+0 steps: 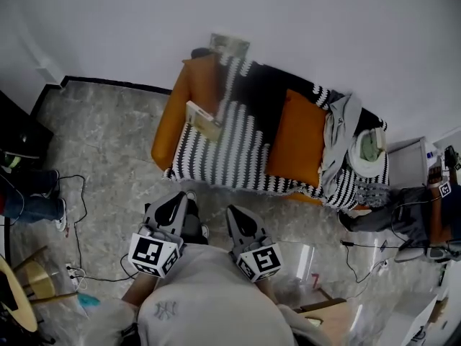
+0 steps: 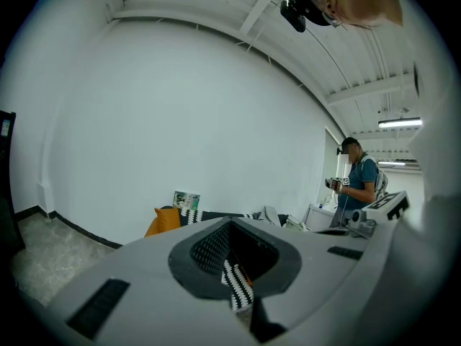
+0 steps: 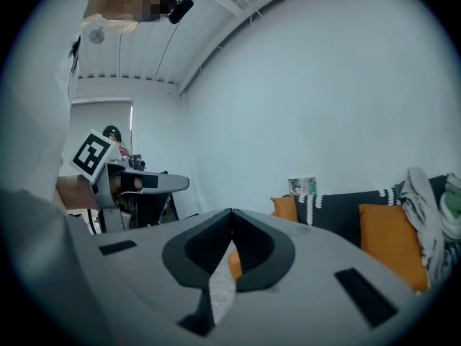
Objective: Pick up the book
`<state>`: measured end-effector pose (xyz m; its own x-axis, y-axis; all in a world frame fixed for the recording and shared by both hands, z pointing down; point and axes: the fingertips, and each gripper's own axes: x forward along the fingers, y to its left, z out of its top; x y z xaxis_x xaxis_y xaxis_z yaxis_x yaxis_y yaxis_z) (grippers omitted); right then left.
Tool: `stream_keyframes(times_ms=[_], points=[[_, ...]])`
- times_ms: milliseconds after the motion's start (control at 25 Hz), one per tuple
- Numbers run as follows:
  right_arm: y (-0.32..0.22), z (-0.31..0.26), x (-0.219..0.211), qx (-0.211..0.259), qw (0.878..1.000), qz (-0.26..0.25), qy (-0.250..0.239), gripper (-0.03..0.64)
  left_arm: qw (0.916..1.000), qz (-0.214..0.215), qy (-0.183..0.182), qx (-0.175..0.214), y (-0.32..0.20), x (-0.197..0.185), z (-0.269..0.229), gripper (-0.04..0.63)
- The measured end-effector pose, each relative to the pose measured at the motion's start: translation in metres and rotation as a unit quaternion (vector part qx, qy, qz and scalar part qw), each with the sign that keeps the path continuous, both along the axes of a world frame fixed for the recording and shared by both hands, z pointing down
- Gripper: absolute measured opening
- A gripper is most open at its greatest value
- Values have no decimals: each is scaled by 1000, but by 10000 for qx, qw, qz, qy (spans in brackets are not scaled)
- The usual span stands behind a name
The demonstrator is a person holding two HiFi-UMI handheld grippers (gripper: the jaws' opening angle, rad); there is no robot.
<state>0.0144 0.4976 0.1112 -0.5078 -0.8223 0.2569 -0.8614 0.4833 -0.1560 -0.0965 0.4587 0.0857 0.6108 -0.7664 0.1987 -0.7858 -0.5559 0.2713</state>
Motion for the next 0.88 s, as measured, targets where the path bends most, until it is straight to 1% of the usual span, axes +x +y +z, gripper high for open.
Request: stream_keyframes(times_ms=[240, 480, 680, 880], points=[[-45, -5, 8, -52, 9999, 150, -16, 17, 9999, 154, 20, 9, -50, 11, -7, 9], [-95, -11, 5, 54, 9998, 184, -76, 17, 9997, 239, -4, 46, -94, 13, -10, 9], [-129, -9, 3, 78, 9996, 253, -126, 16, 9998, 206, -37, 57, -128, 8, -9, 9], [-154, -5, -1, 18, 9995, 278, -132, 17, 9998, 192, -60, -13, -152, 1, -6, 9]])
